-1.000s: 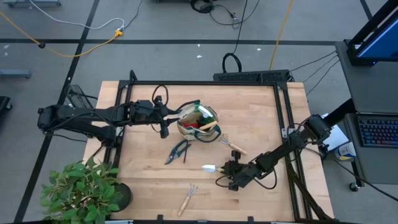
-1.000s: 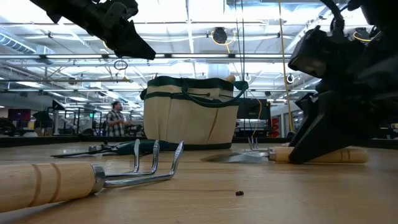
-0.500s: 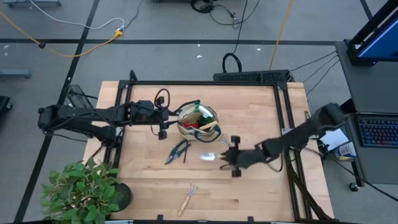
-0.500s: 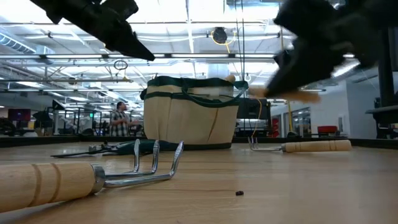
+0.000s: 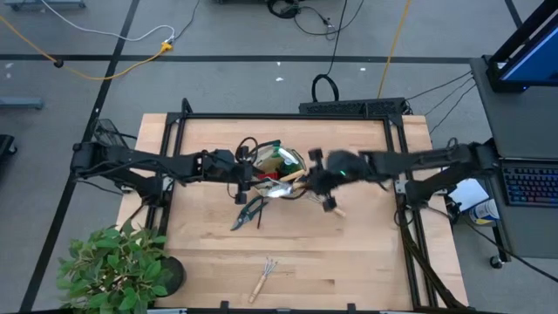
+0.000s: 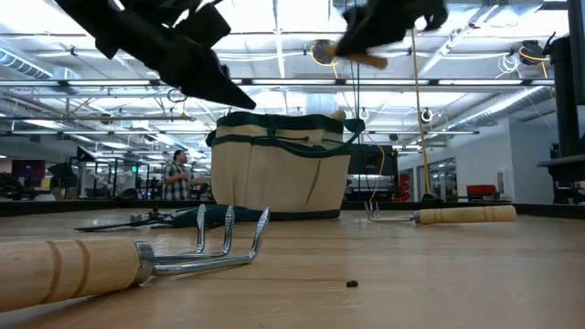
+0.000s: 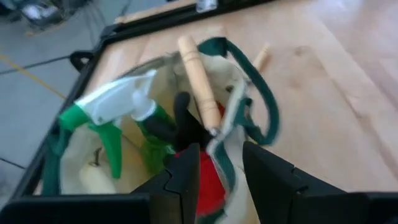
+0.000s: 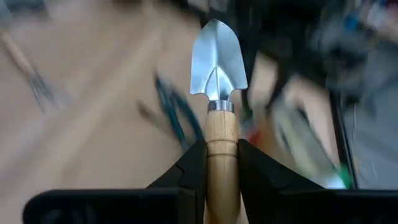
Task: Pick & Place Garden tools in Gardening bag
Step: Put the trowel into the gardening bag
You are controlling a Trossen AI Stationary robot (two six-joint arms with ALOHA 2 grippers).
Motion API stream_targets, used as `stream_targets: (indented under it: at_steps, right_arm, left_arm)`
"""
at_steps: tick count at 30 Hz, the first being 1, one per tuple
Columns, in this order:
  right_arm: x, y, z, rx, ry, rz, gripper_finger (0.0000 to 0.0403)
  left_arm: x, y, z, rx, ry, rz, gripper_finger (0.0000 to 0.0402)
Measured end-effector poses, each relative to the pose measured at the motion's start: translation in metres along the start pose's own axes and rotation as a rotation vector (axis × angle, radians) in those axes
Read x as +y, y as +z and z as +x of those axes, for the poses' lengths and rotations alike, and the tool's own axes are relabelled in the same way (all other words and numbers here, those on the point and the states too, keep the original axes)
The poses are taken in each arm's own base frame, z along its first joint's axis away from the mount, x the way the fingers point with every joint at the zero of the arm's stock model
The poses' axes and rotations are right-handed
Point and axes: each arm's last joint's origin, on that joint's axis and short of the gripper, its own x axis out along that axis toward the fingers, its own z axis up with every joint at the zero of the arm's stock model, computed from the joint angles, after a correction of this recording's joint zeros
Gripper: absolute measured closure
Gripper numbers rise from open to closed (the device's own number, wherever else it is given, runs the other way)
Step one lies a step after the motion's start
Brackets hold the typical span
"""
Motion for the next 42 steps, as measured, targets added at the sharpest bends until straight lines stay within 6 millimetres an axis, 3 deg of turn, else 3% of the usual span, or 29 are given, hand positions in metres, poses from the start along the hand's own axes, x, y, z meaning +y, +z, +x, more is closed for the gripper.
stream_targets:
  at_steps: [6,12,16,19,23,28,32,36,42]
  right_arm:
    - [-0.049,0.003,-0.001,0.339,0.002,-0.019,0.0344]
    - [-0.070,-0.003,0.008,0.336,0.062,-0.070,0.0344]
    - [-0.064,-0.014,0.021,0.341,0.100,-0.230,0.0344]
    - [-0.057,-0.016,0.034,0.268,0.036,-0.400,0.0344]
    - [-0.039,-0.025,0.046,0.322,-0.014,-0.561,0.0344]
    - [-0.018,-0.033,0.057,0.346,-0.099,-0.744,0.0344]
    - [-0.012,-0.032,0.057,0.467,-0.249,-0.808,0.0344]
    - [-0.015,-0.030,0.046,0.518,-0.311,-0.773,0.0344]
    - [-0.015,-0.024,0.034,0.481,-0.336,-0.734,0.0344]
  left_arm:
    - [0.001,-0.006,0.006,0.058,0.082,-0.021,0.0275]
    - [0.001,-0.007,0.006,0.073,0.084,-0.016,0.0275]
    - [0.000,-0.007,0.006,0.059,0.044,-0.016,0.0288]
    - [0.000,-0.006,0.006,0.054,0.034,-0.018,0.0331]
    - [0.000,-0.006,0.006,0.058,0.054,-0.060,0.0392]
    - [0.001,-0.003,0.006,0.022,0.074,-0.074,0.0390]
    - [-0.001,-0.002,0.006,0.007,0.035,-0.089,0.0394]
    - [-0.002,0.001,0.002,0.002,0.032,-0.090,0.0364]
    - [0.002,0.001,0.001,0.029,0.150,0.042,0.0300]
